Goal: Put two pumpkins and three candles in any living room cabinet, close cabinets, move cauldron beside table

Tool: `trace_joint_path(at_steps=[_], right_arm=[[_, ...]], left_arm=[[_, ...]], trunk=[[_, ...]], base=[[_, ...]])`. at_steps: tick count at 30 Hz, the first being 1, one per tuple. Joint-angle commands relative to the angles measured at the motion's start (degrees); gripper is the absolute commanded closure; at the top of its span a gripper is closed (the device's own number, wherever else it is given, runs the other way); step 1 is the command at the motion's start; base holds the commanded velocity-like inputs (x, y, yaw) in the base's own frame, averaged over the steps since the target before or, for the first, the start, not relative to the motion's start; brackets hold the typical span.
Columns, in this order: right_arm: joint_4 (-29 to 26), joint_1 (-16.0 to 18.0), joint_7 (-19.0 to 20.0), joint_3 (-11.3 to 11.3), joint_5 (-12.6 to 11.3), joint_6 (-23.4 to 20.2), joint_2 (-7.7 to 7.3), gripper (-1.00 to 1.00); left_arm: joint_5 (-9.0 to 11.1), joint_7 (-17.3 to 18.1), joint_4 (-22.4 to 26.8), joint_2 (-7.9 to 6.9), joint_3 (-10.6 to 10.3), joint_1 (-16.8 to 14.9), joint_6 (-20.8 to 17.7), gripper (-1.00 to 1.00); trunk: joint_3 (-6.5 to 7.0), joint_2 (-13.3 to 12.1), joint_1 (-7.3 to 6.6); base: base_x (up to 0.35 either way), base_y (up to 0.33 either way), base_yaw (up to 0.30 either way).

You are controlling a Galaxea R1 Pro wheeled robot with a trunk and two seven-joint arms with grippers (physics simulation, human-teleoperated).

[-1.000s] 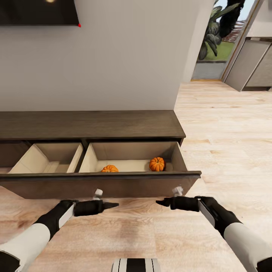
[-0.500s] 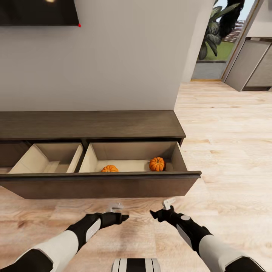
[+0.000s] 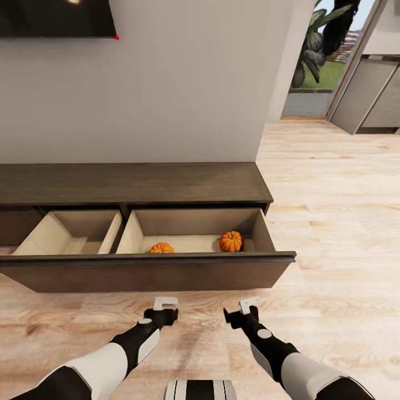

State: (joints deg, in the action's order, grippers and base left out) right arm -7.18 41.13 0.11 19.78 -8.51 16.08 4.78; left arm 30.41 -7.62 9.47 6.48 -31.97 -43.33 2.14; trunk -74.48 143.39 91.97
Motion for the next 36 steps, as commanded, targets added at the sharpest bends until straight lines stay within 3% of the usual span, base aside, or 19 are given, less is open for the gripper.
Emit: trace_joint_path(at_steps=[1, 9, 18, 36], right_arm=[[0.12, 0.0, -0.1, 0.0, -0.15, 1.12, 0.03, -1.0], [0.49, 0.0, -0.2, -0.27, -0.57, 5.4, 0.05, -1.0], [0.5, 0.0, -0.2, -0.19, -0.13, 6.08, 0.34, -1.0], [0.48, 0.0, -0.29, -0.01, 0.28, 6.21, 0.51, -1.0]], left_arm=[[0.01, -0.89, 0.1, -0.01, -0.07, 0.0, 0.82, -1.0], [0.13, -1.1, 1.59, -0.1, -1.27, -0.08, 1.7, -1.0], [0.18, -1.03, 1.18, -0.3, -1.6, -0.07, 1.84, -1.0], [0.29, -0.99, 0.81, -0.5, -1.55, 0.0, 4.26, -1.0]], trunk=[[0.0, 0.0, 0.0], [0.0, 0.0, 0.0], [0.0, 0.0, 0.0], [0.0, 0.0, 0.0]], base=[[0.0, 0.0, 0.0], [0.0, 0.0, 0.0], [0.023, 0.0, 0.0], [0.264, 0.0, 0.0]])
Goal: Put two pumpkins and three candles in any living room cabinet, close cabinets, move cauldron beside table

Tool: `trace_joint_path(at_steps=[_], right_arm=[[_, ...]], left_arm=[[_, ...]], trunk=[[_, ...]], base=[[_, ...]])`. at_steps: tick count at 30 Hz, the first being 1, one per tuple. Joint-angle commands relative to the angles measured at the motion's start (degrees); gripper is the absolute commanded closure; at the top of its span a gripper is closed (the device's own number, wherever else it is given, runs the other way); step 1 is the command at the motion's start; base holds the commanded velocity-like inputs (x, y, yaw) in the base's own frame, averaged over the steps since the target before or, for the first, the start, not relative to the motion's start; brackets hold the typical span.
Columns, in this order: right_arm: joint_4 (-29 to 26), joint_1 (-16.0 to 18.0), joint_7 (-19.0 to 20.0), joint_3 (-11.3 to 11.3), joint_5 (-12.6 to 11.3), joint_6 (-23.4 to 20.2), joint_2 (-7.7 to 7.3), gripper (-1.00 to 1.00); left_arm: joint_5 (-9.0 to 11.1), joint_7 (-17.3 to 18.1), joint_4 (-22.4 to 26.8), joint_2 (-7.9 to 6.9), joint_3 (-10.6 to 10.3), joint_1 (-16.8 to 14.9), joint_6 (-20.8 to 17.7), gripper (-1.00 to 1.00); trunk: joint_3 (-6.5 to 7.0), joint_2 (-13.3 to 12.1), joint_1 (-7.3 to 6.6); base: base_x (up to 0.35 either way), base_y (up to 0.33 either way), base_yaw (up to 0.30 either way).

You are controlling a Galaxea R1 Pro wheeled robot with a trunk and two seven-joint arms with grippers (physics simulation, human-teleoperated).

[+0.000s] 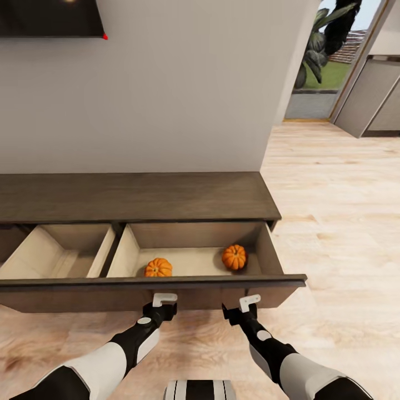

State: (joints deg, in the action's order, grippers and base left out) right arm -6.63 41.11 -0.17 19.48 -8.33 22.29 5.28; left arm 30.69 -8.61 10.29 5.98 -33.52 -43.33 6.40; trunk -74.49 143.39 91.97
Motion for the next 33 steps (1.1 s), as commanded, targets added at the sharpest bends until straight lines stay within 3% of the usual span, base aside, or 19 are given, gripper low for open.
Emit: trace_joint_path(at_steps=[1, 8, 33], right_arm=[[-0.11, 0.03, -0.05, 0.3, 0.04, 0.02, 0.13, -1.0], [-0.14, 0.03, -3.07, 0.3, 0.07, 0.03, 0.51, -1.0], [-0.14, 0.03, -3.26, 0.3, 0.07, 0.09, 0.52, -1.0]], left_arm=[[0.03, 0.0, 0.0, 0.0, 0.01, 0.0, 0.01, -1.0], [0.07, 0.0, 0.0, -0.08, 0.03, 0.0, 0.05, -1.0], [0.25, -0.01, 0.0, -0.24, 0.04, 0.0, 0.1, -1.0]], trunk=[[0.01, 0.0, 0.0], [0.01, 0.0, 0.0], [0.01, 0.0, 0.0]], base=[[0.204, 0.0, 0.0], [0.16, 0.0, 0.0], [0.314, 0.0, 0.0]])
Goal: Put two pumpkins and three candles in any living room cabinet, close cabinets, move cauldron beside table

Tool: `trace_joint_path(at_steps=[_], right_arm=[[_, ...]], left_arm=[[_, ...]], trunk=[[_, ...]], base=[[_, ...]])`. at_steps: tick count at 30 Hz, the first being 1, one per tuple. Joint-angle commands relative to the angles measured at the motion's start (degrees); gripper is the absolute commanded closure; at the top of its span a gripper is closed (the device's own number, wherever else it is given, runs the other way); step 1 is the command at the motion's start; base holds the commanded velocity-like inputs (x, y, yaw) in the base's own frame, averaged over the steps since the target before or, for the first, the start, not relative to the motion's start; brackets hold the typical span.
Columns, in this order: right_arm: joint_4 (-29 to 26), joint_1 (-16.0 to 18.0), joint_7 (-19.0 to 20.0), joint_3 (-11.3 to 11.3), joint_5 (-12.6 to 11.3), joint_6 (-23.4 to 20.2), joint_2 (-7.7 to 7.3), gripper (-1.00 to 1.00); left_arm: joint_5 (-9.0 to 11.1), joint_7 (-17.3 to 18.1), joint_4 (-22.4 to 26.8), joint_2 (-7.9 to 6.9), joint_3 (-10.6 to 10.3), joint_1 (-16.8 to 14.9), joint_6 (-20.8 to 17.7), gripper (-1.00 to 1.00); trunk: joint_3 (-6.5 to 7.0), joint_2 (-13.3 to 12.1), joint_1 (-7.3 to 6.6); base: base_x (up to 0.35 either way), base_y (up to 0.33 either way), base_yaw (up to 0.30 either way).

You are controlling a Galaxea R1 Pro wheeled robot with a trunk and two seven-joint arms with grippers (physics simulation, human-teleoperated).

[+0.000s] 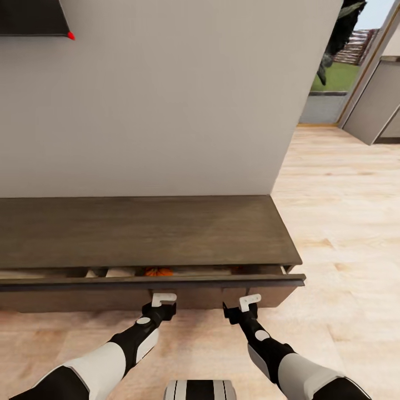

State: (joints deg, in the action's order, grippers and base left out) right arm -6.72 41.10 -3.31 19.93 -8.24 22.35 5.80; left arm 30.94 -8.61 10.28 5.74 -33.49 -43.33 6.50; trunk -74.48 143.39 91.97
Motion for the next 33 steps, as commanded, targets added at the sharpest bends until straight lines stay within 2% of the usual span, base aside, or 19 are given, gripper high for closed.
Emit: trace_joint_path(at_steps=[1, 6, 10, 13, 23, 33], right_arm=[[-0.05, 0.03, -0.11, -0.15, -0.02, 0.04, 0.0, -1.0], [-0.08, 0.03, -0.11, -0.15, -0.02, 0.06, 0.0, -1.0], [-0.27, 0.03, -0.11, -0.21, -0.01, 0.42, 0.0, -1.0], [-0.25, 0.03, -0.11, -0.22, -0.08, 1.67, 0.0, -1.0], [-0.22, 0.03, -0.05, -0.24, -0.11, 1.96, 0.0, -1.0], [-0.14, 0.06, -0.03, -0.32, -0.16, 1.97, -0.08, -1.0]], left_arm=[[0.0, 0.0, 0.0, 0.02, 0.0, 0.0, 0.0, -1.0], [0.0, 0.0, 0.0, -0.03, 0.0, 0.0, 0.07, -1.0], [0.0, 0.0, -0.06, -0.03, 0.0, 0.0, 1.75, -1.0], [0.0, 0.0, -0.01, 0.03, 0.0, 0.0, 2.06, -1.0], [0.0, 0.0, -0.08, 0.06, 0.0, 0.0, 2.13, -1.0], [0.01, 0.0, 0.06, 0.1, 0.0, 0.09, 2.2, -1.0]], trunk=[[0.01, 0.0, 0.0], [0.01, 0.0, 0.0], [0.01, 0.0, 0.0], [0.01, 0.0, 0.0], [0.01, 0.0, 0.0], [0.23, -0.01, -0.03]], base=[[0.328, 0.0, 0.0], [0.313, 0.0, 0.0], [0.082, 0.0, 0.0], [-0.241, 0.0, 0.0], [-0.311, 0.0, 0.0], [-0.029, 0.0, 0.0]])
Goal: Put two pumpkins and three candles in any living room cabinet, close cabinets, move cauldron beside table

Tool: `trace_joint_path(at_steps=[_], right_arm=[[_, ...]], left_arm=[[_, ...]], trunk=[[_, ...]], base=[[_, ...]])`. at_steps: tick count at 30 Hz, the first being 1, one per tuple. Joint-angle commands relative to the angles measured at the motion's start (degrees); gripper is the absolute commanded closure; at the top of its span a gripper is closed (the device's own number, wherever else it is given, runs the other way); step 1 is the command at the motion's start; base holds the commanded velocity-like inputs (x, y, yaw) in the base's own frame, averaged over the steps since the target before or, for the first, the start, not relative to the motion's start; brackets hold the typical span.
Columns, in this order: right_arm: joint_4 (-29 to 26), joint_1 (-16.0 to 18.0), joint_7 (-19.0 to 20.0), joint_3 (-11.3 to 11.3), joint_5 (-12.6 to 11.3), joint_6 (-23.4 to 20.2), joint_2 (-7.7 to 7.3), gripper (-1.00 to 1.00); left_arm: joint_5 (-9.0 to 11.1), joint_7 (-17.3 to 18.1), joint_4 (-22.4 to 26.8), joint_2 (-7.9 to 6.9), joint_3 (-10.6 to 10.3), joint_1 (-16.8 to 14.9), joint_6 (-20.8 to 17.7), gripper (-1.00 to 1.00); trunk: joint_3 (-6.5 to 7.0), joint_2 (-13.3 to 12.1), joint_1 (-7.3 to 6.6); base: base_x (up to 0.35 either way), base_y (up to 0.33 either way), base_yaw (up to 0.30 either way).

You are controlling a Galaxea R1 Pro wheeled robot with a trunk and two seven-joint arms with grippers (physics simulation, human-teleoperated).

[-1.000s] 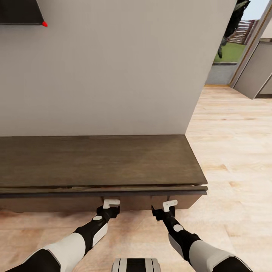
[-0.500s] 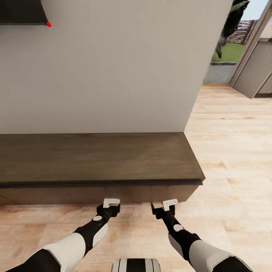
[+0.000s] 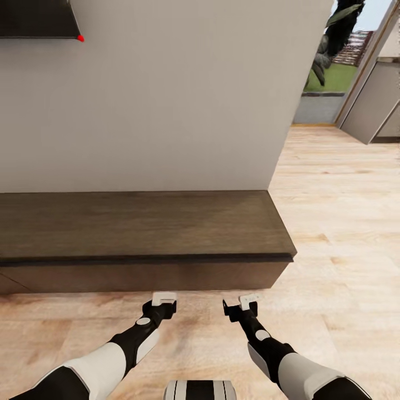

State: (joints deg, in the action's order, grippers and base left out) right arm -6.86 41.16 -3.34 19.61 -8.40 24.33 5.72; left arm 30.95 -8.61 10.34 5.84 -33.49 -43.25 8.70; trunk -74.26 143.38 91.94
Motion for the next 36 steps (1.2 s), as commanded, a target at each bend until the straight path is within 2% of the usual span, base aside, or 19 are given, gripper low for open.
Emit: trace_joint_path(at_steps=[1, 5, 11, 21, 30, 35, 36], right_arm=[[0.0, 0.02, 0.0, -0.01, -0.03, 0.01, -0.07, -1.0], [0.12, -0.01, 0.0, -0.01, -0.08, 0.0, -0.08, -1.0], [0.73, -1.25, 0.0, -0.01, -0.14, -0.02, -0.01, -1.0], [5.23, -2.52, -0.08, -0.06, -0.7, -0.07, -0.81, -1.0], [6.29, -6.16, -0.01, -0.1, -0.76, -0.64, -2.23, -1.0], [7.09, -7.75, 0.18, -0.1, -0.83, -0.83, -3.78, -1.0], [7.23, -7.92, 0.36, -0.1, -0.88, -0.95, -4.63, -1.0]], left_arm=[[0.02, 0.0, 0.01, 0.0, 0.0, 0.0, 0.0, -1.0], [0.16, -0.11, -0.28, 0.01, 0.06, 0.0, -0.07, -1.0], [1.88, -0.09, -5.56, -0.08, 0.42, 0.03, -0.01, -1.0], [4.93, -0.1, -10.6, -1.89, 0.59, 0.49, 0.0, -1.0], [5.31, -0.09, -12.16, -2.14, 0.62, 3.63, 0.0, -1.0], [5.33, -0.09, -12.26, -2.58, 0.62, 5.77, 0.0, -1.0], [5.31, -0.09, -12.76, -2.92, 0.62, 7.08, 0.0, -1.0]], trunk=[[0.23, -0.02, -0.02], [1.11, -0.07, -0.13], [2.42, -0.34, -0.37], [4.22, -4.35, -2.57], [5.83, -7.96, -4.55], [6.73, -9.96, -5.64], [6.91, -10.36, -5.86]], base=[[0.0, 0.0, 0.0], [0.0, 0.0, 0.0], [0.0, 0.0, 0.0], [0.0, 0.0, 0.0], [0.0, 0.0, 0.0], [0.0, 0.0, 0.0], [0.0, 0.0, 0.0]])
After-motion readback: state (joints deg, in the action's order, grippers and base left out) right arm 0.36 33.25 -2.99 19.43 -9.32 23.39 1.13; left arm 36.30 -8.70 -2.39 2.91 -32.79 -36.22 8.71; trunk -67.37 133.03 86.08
